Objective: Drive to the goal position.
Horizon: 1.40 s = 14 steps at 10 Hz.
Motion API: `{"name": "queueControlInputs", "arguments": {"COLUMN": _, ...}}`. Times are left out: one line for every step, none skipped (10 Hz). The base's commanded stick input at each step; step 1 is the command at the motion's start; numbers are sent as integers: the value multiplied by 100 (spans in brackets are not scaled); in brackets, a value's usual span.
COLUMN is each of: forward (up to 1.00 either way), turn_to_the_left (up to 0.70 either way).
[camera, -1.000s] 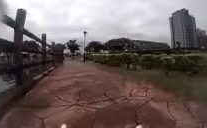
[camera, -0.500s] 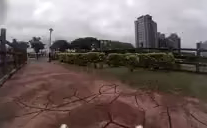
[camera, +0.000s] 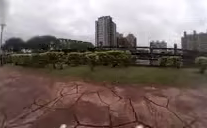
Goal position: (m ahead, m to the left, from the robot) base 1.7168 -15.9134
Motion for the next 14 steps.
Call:
{"name": "queueControlInputs", "arguments": {"forward": 0, "turn_to_the_left": -85}}
{"name": "queueControlInputs", "arguments": {"forward": 0, "turn_to_the_left": -85}}
{"name": "queueControlInputs", "arguments": {"forward": 0, "turn_to_the_left": -85}}
{"name": "queueControlInputs", "arguments": {"forward": 0, "turn_to_the_left": -85}}
{"name": "queueControlInputs", "arguments": {"forward": 0, "turn_to_the_left": -85}}
{"name": "queueControlInputs", "arguments": {"forward": 0, "turn_to_the_left": -85}}
{"name": "queueControlInputs", "arguments": {"forward": 0, "turn_to_the_left": -85}}
{"name": "queueControlInputs", "arguments": {"forward": 0, "turn_to_the_left": -85}}
{"name": "queueControlInputs", "arguments": {"forward": 0, "turn_to_the_left": -85}}
{"name": "queueControlInputs", "arguments": {"forward": 0, "turn_to_the_left": -85}}
{"name": "queueControlInputs", "arguments": {"forward": 0, "turn_to_the_left": -85}}
{"name": "queueControlInputs", "arguments": {"forward": 0, "turn_to_the_left": -85}}
{"name": "queueControlInputs", "arguments": {"forward": 0, "turn_to_the_left": -85}}
{"name": "queueControlInputs", "arguments": {"forward": 0, "turn_to_the_left": -85}}
